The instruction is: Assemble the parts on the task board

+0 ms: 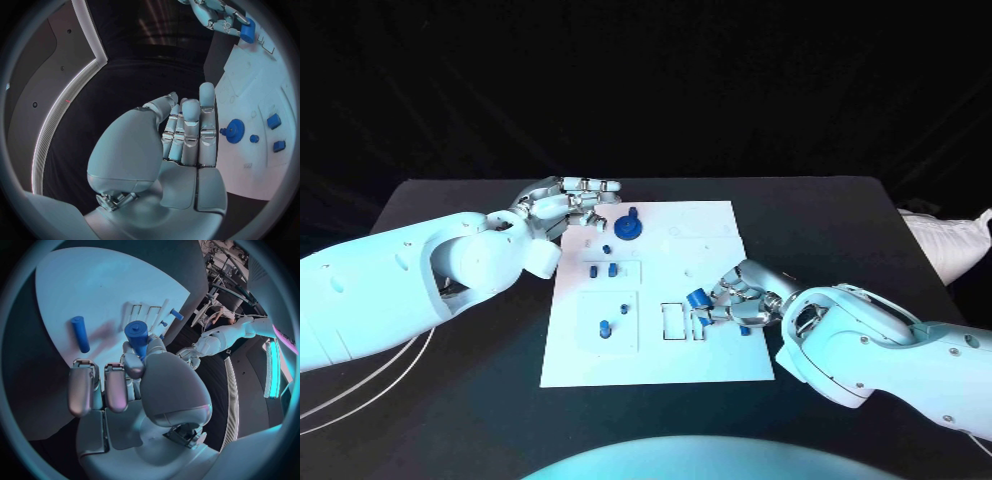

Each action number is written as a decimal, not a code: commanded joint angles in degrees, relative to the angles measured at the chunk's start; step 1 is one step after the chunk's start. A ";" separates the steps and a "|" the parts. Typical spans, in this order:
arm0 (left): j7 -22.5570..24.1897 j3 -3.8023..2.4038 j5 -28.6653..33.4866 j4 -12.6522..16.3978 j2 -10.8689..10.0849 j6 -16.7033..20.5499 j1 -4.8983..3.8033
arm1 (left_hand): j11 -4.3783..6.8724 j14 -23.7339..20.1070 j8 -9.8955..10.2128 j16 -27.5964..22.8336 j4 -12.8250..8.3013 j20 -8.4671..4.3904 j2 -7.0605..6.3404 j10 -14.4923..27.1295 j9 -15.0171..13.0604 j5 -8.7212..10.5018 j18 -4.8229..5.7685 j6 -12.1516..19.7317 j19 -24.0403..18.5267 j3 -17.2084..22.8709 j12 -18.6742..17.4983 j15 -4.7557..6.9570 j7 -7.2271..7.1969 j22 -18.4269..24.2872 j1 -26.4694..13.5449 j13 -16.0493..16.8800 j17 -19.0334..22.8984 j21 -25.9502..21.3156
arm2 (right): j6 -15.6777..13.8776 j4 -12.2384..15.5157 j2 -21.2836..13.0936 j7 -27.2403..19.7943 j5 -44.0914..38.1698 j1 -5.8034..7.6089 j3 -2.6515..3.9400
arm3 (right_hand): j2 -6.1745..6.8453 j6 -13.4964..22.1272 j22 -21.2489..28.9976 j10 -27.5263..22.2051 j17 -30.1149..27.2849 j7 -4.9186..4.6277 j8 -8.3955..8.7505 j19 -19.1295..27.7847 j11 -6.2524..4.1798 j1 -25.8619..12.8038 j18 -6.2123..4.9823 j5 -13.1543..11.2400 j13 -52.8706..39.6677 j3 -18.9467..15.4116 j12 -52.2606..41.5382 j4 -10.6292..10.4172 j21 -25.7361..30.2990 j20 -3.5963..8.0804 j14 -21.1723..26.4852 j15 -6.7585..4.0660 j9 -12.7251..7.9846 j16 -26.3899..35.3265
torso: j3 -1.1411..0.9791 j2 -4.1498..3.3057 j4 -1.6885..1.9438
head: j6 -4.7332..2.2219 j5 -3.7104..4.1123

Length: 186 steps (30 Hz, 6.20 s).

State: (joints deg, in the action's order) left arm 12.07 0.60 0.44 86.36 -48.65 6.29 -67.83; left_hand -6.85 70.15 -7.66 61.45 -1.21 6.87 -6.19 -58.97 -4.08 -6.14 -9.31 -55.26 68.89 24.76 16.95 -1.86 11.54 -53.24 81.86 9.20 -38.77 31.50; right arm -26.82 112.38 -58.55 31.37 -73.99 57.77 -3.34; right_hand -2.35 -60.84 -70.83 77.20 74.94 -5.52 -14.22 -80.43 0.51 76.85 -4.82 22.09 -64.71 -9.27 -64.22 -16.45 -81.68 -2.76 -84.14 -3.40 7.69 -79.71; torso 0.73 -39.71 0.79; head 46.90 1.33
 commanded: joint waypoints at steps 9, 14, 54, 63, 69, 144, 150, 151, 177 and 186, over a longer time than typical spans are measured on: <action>1.73 -0.03 -0.10 0.29 0.09 0.55 0.02 | -0.18 -0.28 -0.18 0.18 -0.27 0.23 0.26 0.41 -0.01 -0.22 -1.08 0.46 -0.07 0.08 0.51 0.13 0.08 -0.02 0.11 0.07 -0.22 -0.22 | 2.00 -0.95 2.90 0.02 3.15 -0.12 0.01 | 0.08 -1.39 0.08 -0.09 0.26 1.21 -2.12 0.12 -0.61 -2.24 0.70 1.98 0.23 -1.82 0.96 -0.03 -0.05 0.33 -3.27 -0.53 3.50 -0.09 | 0.06 -0.02 -0.10 | -0.15 -0.31; 1.89 -0.03 0.00 0.38 0.08 0.72 0.03 | -0.19 -0.27 -0.19 0.19 -0.26 0.23 0.27 0.41 -0.02 -0.22 -1.08 0.46 -0.08 0.08 0.53 0.13 0.08 -0.02 0.09 0.07 -0.23 -0.22 | 2.11 -1.43 3.91 0.49 2.72 -0.16 0.01 | 0.05 -1.51 0.40 -0.32 -0.05 1.31 -2.35 0.29 -0.70 -2.53 0.63 2.38 0.71 -2.09 1.61 -0.06 0.10 0.41 -3.20 -0.61 3.80 0.14 | 0.04 0.00 -0.09 | -0.19 -0.28; 1.67 -0.03 0.54 0.21 0.03 0.59 0.03 | -0.29 -0.36 -0.34 0.33 0.08 0.38 0.27 0.82 -0.03 -0.16 -1.06 0.75 -0.14 -0.19 0.89 -0.02 0.17 -0.03 -0.61 0.07 -0.07 -0.23 | 2.94 -3.20 5.93 0.35 -2.96 -0.35 -0.01 | 3.29 0.76 3.39 -1.55 -2.50 1.36 -4.58 1.88 -0.62 -17.50 0.05 -16.08 2.03 -5.28 6.28 -0.35 1.92 0.45 -2.68 -0.60 9.16 2.45 | -0.07 -0.04 -0.05 | 0.40 -0.65; 1.42 -0.03 0.54 0.17 -0.07 0.30 0.03 | -0.31 -0.41 -0.36 0.33 0.13 0.41 0.25 0.93 -0.03 -0.15 -1.06 0.83 -0.16 -0.24 0.95 -0.04 0.17 -0.03 -0.72 0.07 -0.02 -0.25 | 4.12 -2.61 5.54 -4.35 -4.67 -0.42 -0.01 | 1.56 1.24 2.58 -1.03 -1.60 1.40 -5.46 1.33 -0.78 -1.31 0.22 -18.22 0.76 -1.18 5.50 7.42 1.65 0.58 -2.96 -0.75 10.73 1.92 | -0.06 -0.07 -0.08 | 0.64 -0.47; 1.26 -0.03 0.54 0.15 -0.07 0.10 0.04 | -0.31 -0.41 -0.36 0.33 0.13 0.41 0.25 0.93 -0.03 -0.15 -1.06 0.83 -0.16 -0.24 0.95 -0.04 0.17 -0.03 -0.72 0.07 -0.02 -0.25 | 5.94 -2.72 5.84 -3.97 -7.25 -0.50 -0.01 | 1.32 1.18 1.92 -0.73 -0.97 1.47 -5.71 1.01 -0.88 2.18 0.36 -18.07 0.19 -0.62 5.07 10.06 1.36 0.63 -3.08 -0.80 11.16 1.48 | 0.00 -0.04 -0.06 | 0.85 -0.51; -0.29 0.00 0.25 -0.23 -0.45 -0.57 0.33 | -0.30 -0.62 -0.51 0.33 -0.02 0.44 0.40 1.23 -0.05 -0.22 -1.10 1.02 -0.25 -0.14 1.25 -0.04 0.17 -0.02 -0.55 0.07 0.20 -0.29 | 9.34 -2.43 5.78 -4.02 -15.06 -1.36 0.05 | -4.27 -1.93 -0.83 0.49 1.53 1.71 -2.97 -0.10 -1.21 11.04 0.90 -18.76 -1.97 5.87 4.50 19.61 0.13 0.89 -3.37 -1.05 10.41 -0.01 | -0.06 -0.02 -0.07 | 1.76 -1.28; -0.33 0.00 0.25 -0.28 -0.41 -0.66 0.34 | -0.32 -0.64 -0.52 0.33 -0.04 0.45 0.37 1.29 -0.05 -0.21 -1.11 1.07 -0.26 -0.15 1.27 -0.04 0.20 -0.02 -0.55 0.07 0.23 -0.29 | 7.82 -2.37 5.55 -4.72 -13.82 -1.36 0.05 | -3.87 -2.09 -0.59 0.30 1.28 1.81 -2.41 0.06 -1.23 9.88 0.84 -18.78 -1.67 6.00 5.10 19.63 0.24 0.88 -3.30 -1.07 10.14 0.22 | -0.07 -0.05 -0.08 | 1.67 -1.19; -0.34 0.00 0.25 -0.28 -0.40 -0.66 0.34 | -0.32 -0.64 -0.52 0.33 -0.04 0.45 0.37 1.29 -0.05 -0.21 -1.11 1.07 -0.26 -0.15 1.27 -0.04 0.20 -0.02 -0.55 0.07 0.23 -0.29 | 7.04 -2.35 5.43 -5.05 -13.39 -1.36 0.05 | -3.76 -2.00 -0.43 0.13 1.14 1.80 -2.20 0.15 -1.23 9.44 0.80 -18.73 -1.37 6.00 5.56 19.53 0.31 0.87 -3.27 -1.06 10.05 0.33 | -0.07 -0.06 -0.08 | 1.68 -1.14; -0.16 0.01 0.25 -0.07 -0.40 -0.57 0.36 | -0.34 -0.68 -0.53 0.32 -0.07 0.45 0.37 1.36 -0.05 -0.21 -1.11 1.11 -0.27 -0.14 1.31 -0.05 0.22 -0.02 -0.54 0.06 0.29 -0.29 | 7.80 -0.75 -7.50 -1.79 -8.37 1.67 0.08 | -0.41 1.30 0.63 -2.86 0.31 -0.39 4.79 0.58 0.61 -2.66 0.55 -7.31 5.52 4.84 14.16 10.59 0.93 -0.68 -3.12 0.52 6.46 1.44 | 0.01 0.26 -0.62 | 0.67 0.81; -0.17 0.02 0.24 -0.09 -0.65 -0.59 0.42 | -0.34 -0.68 -0.53 0.32 -0.07 0.45 0.37 1.36 -0.05 -0.21 -1.11 1.11 -0.27 -0.14 1.31 -0.05 0.22 -0.02 -0.54 0.06 0.29 -0.29 | 10.00 -1.09 -7.78 1.12 -12.49 0.73 -0.12 | 1.89 -0.24 -0.35 -1.92 1.03 -0.03 5.27 0.07 0.34 -3.93 0.75 -5.64 4.62 3.29 12.82 8.39 0.38 -0.39 -3.29 0.25 6.24 0.88 | 0.03 0.20 -0.52 | 0.60 0.94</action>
State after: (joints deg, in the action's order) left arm 11.55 0.64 0.64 86.14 -49.33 6.68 -67.45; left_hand -7.05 69.74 -7.89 61.45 -1.21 7.07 -5.96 -57.95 -4.08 -6.14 -9.31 -54.64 68.69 24.76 17.96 -1.86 11.74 -53.24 81.63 9.20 -38.54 31.50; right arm -19.43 111.26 -66.31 29.94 -82.86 58.61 -3.44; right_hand -1.05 -60.67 -71.13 74.92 74.95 -5.66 -9.30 -79.93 0.88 72.84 -4.83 16.19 -60.04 -5.93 -51.24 -7.77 -81.02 -3.08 -84.03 -2.86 14.00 -78.61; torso 0.70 -39.47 0.26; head 47.48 2.36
